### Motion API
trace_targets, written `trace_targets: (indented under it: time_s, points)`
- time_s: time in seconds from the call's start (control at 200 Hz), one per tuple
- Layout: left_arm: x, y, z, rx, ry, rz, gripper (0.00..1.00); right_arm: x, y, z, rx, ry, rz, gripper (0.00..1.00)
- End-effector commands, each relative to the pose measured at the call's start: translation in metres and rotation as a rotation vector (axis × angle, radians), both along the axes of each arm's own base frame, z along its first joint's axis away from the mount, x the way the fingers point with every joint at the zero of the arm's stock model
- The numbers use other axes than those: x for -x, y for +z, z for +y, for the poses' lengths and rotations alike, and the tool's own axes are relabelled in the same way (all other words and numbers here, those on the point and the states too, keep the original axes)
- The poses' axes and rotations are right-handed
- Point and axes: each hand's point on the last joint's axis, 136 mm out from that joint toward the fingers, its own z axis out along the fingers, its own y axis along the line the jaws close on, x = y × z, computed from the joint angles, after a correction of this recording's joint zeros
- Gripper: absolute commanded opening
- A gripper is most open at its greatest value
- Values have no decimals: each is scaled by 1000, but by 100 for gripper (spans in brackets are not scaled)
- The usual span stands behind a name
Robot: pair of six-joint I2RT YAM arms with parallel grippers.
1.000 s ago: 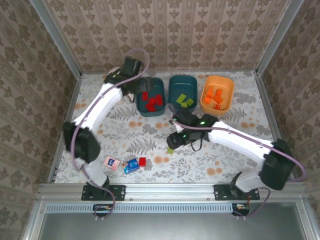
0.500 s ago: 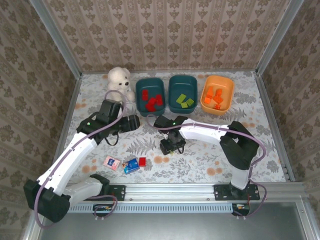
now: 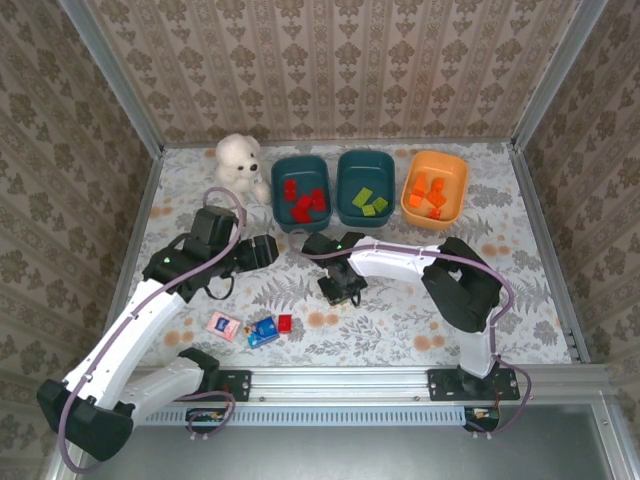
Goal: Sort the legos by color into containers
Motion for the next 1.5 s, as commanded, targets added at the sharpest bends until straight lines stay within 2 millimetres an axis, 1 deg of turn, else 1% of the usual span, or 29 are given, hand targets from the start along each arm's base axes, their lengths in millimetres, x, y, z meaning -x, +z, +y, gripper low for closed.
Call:
trace_targets:
  time_s: [0.0, 0.075, 0.155, 0.23, 0.29, 0.33, 0.42, 0.445, 0.485, 0.51, 0.54, 0.615, 0.685, 0.76, 0.865, 0.93, 1.1, 1.225, 1.32, 1.495]
  points:
    - [8, -1, -15, 39, -72, 2, 77, -26, 47, -8, -39, -54, -113, 23]
    - [10, -1, -27, 54, -109, -8, 77, -52, 76, -20, -84, -117, -172, 21]
    - [9, -1, -36, 60, -127, -14, 77, -88, 103, -34, -131, -183, -233, 21]
    - [6, -2, -44, 69, -137, -15, 77, -126, 119, -45, -154, -236, -286, 19]
    - [3, -2, -49, 75, -139, -15, 77, -158, 125, -55, -167, -288, -322, 18]
    - [0, -3, -53, 78, -141, -14, 77, -181, 128, -60, -175, -325, -346, 18]
    - [-4, -5, -58, 79, -145, -5, 77, -229, 124, -70, -194, -402, -384, 18]
    - [-6, -5, -60, 79, -145, -6, 77, -243, 125, -75, -201, -427, -402, 18]
    - [-7, -6, -61, 74, -146, -4, 77, -264, 122, -79, -205, -458, -418, 18]
    - [-8, -6, -62, 70, -148, -2, 77, -275, 116, -83, -202, -475, -423, 18]
    - [-9, -6, -63, 66, -148, -4, 77, -289, 117, -86, -206, -500, -444, 18]
    - [-11, -8, -63, 53, -142, -4, 77, -316, 106, -93, -217, -546, -471, 19]
    - [-12, -10, -61, 43, -131, -2, 77, -335, 92, -97, -229, -580, -480, 19]
    - [-13, -12, -59, 33, -121, 1, 77, -347, 75, -102, -232, -619, -471, 20]
    - [-11, -15, -56, 10, -113, 9, 77, -359, 55, -109, -244, -667, -465, 20]
    - [-9, -16, -53, -8, -113, 13, 77, -364, 49, -112, -256, -686, -463, 21]
    - [-6, -18, -48, -23, -102, 22, 77, -372, 44, -118, -249, -715, -454, 21]
    - [-9, -17, -51, -24, -106, 20, 77, -367, 36, -124, -249, -772, -405, 22]
    - [-11, -17, -54, -28, -117, 21, 77, -360, 33, -126, -239, -799, -368, 27]
    - [-16, -15, -58, -24, -127, 17, 77, -347, 26, -131, -203, -824, -320, 28]
